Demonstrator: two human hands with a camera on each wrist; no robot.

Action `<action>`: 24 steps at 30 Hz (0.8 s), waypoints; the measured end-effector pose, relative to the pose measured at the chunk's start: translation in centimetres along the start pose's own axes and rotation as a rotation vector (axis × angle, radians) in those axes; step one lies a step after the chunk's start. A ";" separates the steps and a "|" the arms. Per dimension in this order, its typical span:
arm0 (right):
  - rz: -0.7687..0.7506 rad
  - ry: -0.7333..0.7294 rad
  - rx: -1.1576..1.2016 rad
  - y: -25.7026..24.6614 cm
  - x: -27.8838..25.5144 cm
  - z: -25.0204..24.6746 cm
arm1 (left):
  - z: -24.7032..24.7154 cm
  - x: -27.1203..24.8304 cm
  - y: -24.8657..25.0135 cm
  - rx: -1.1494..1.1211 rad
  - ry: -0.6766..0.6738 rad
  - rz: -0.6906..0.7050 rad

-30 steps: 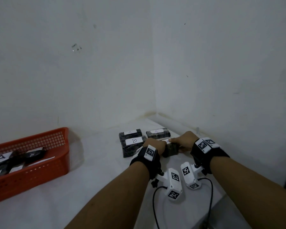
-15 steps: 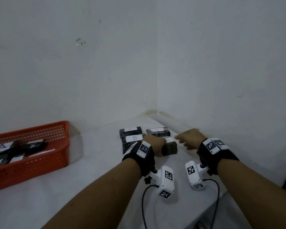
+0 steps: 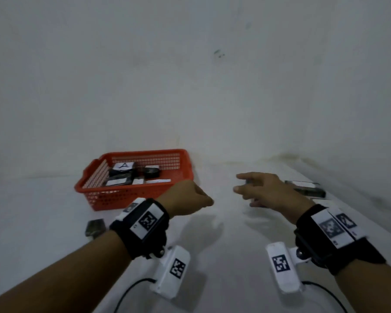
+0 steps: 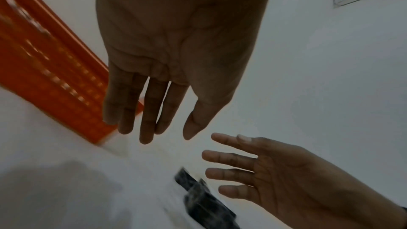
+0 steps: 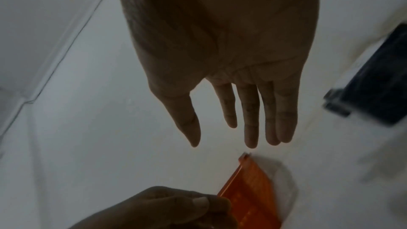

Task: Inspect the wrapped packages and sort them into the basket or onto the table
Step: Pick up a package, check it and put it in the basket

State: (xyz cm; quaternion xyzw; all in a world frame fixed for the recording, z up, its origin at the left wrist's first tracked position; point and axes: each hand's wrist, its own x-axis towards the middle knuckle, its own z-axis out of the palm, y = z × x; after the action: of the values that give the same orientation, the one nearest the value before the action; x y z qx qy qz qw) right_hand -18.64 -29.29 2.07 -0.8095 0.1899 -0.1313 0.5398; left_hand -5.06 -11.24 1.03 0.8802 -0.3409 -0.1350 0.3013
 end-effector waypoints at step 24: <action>-0.190 -0.584 -0.662 -6.7 5.8 30.2 | -11.1 -8.4 -20.6 0.318 -0.047 -0.200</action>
State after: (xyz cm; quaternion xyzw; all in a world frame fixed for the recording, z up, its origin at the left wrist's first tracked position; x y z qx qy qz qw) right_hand 0.32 -4.68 -3.29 -0.9556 -0.0140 0.1215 0.2682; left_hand 4.45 11.46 -2.85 0.9429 -0.2755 -0.1295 0.1352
